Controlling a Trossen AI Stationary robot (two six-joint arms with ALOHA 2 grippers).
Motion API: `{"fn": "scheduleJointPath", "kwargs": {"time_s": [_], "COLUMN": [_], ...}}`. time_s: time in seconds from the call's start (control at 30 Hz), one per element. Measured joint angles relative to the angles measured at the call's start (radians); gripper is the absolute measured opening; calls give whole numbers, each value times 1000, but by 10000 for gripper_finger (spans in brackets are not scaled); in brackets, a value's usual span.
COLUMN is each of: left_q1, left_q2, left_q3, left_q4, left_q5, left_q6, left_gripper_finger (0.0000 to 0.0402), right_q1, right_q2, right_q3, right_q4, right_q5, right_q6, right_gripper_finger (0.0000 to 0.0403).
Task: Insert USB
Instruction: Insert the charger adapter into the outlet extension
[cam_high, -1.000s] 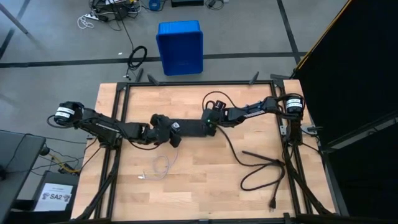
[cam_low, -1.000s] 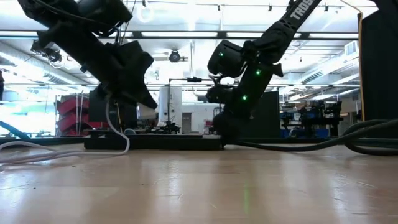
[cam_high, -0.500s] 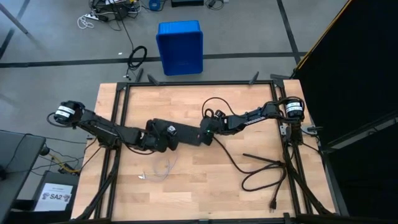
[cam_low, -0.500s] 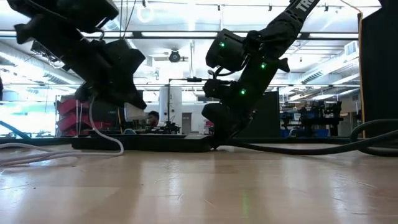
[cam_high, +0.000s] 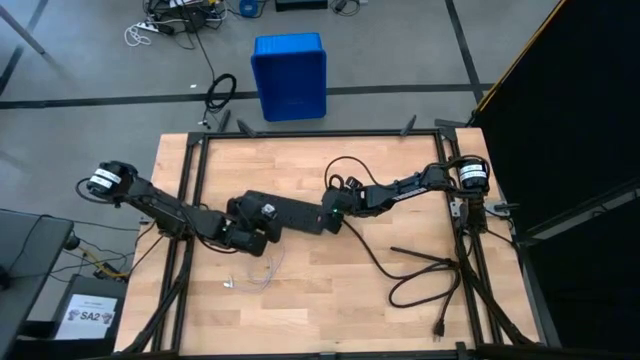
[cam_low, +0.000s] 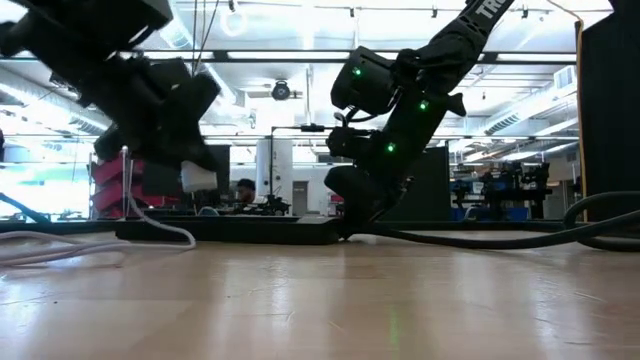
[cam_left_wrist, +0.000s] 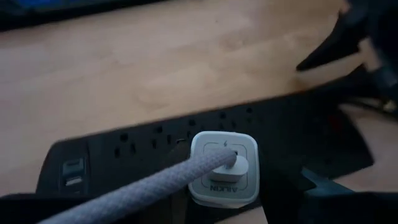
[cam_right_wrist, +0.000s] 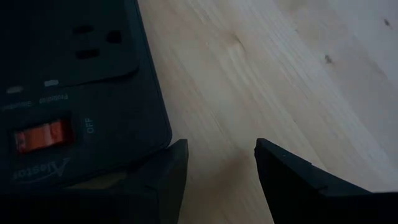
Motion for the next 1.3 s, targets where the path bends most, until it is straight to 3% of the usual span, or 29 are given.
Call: {"fn": "scheduleJointPath", "kwargs": {"time_s": [0.3,0.67,1.3], "left_q1": [-32,-48,-40], "left_q2": [92,249,266], "left_q3": [207,217,214], "left_q4": [-302,-351,-330], "left_q5": [-29,-91,-100], "left_q6": [-89,-314,-328], "left_gripper_finger": [128,128,128], "right_q1": [-10,-13,-11], "right_q2": [0,1,2], "right_q3": [0,0,-1], "right_q4": [5,9,29], "right_q5": [-1,-2,-8], "right_q6": [-1,-1,-1], "right_gripper_finger": [162,162,158]}}
